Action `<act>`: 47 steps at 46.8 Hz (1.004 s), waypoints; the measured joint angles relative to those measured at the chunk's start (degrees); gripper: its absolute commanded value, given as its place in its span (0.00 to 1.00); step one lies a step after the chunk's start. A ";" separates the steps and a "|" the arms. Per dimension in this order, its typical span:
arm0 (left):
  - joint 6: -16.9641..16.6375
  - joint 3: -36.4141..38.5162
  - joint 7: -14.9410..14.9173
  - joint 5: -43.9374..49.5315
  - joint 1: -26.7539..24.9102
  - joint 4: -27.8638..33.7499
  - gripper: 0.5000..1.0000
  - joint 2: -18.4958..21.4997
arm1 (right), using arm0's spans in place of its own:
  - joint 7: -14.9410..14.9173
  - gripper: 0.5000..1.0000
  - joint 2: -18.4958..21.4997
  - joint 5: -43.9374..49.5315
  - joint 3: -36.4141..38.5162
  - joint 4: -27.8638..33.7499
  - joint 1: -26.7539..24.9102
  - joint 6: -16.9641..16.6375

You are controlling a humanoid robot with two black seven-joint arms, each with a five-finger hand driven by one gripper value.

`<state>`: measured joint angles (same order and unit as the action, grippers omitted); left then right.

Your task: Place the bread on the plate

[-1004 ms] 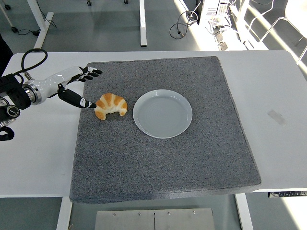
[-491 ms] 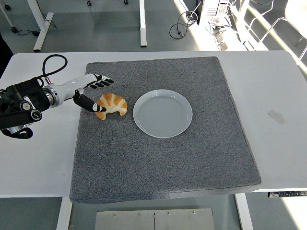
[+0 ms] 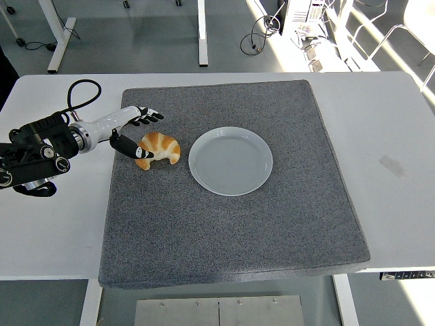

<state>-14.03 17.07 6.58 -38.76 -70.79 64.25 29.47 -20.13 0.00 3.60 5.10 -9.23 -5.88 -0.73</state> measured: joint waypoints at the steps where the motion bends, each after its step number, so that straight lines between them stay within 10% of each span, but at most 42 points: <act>1: -0.01 -0.17 0.00 -0.15 0.15 -0.22 0.74 -0.11 | 0.00 1.00 0.00 0.00 0.00 0.00 -0.01 0.00; 29: -2.42 -1.58 0.29 -3.80 3.18 -3.65 0.69 -3.51 | 0.00 1.00 0.00 0.00 0.00 0.00 -0.01 0.04; 47: -2.71 -1.54 0.36 -5.95 4.02 -4.33 0.22 -4.50 | 0.00 1.00 0.00 0.00 0.00 0.01 0.00 0.01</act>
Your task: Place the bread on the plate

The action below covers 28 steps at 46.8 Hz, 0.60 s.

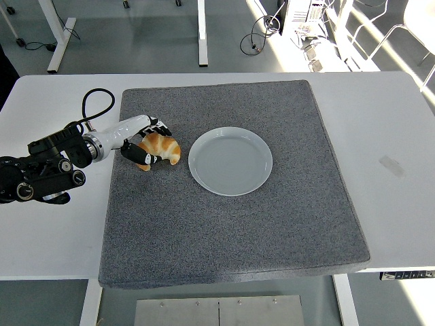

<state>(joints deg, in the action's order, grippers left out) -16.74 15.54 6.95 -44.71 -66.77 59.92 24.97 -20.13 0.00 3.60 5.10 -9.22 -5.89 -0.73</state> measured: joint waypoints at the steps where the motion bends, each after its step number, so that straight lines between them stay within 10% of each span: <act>1: 0.00 0.00 0.05 -0.03 0.02 -0.01 0.20 0.00 | 0.00 1.00 0.00 0.00 0.00 0.00 0.00 0.00; 28: 0.13 -2.27 0.27 0.06 -1.68 0.01 0.00 0.73 | 0.00 1.00 0.00 0.00 0.00 0.00 0.00 0.00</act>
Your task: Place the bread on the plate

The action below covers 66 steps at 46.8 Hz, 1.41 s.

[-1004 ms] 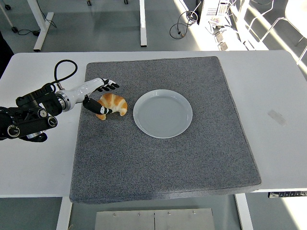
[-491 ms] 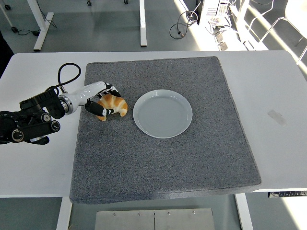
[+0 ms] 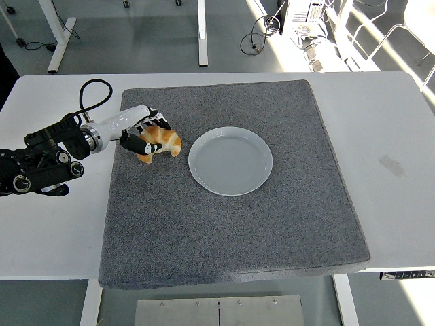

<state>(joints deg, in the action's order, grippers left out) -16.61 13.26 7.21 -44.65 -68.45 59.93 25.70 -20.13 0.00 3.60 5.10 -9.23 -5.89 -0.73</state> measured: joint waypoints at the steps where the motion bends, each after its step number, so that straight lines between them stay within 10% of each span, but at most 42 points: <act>1: 0.00 -0.22 0.00 0.00 -0.25 0.01 0.00 0.05 | 0.00 1.00 0.00 0.00 0.00 0.00 0.00 0.00; 41: 0.19 -7.01 0.08 -4.48 -3.19 5.58 0.01 0.92 | 0.00 1.00 0.00 0.00 0.00 -0.01 -0.01 0.02; 66: -0.18 -9.32 -0.54 -8.29 -2.17 5.33 0.01 -6.73 | 0.00 1.00 0.00 0.00 0.00 0.00 0.00 0.02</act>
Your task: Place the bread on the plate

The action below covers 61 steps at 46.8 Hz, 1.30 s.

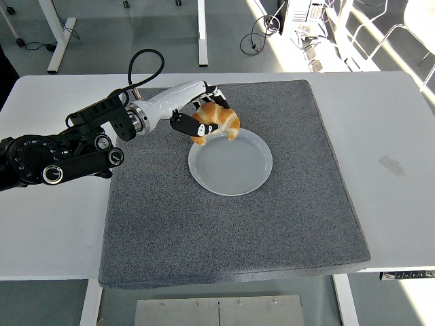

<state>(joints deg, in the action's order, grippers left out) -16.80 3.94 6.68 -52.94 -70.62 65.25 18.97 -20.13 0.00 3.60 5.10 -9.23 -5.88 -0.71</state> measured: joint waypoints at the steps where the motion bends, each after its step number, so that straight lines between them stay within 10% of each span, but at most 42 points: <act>1: 0.00 0.00 -0.05 -0.24 0.12 -0.11 0.01 -0.22 | 0.00 1.00 0.00 0.00 0.00 0.00 0.00 0.00; 61: 0.02 2.74 -0.27 -2.00 6.72 -13.40 0.04 -11.55 | 0.00 1.00 0.00 0.00 0.00 0.01 -0.01 0.00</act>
<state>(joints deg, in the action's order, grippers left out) -16.78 6.68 6.41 -54.93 -63.91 51.86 7.42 -20.13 0.00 3.60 5.10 -9.22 -5.89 -0.71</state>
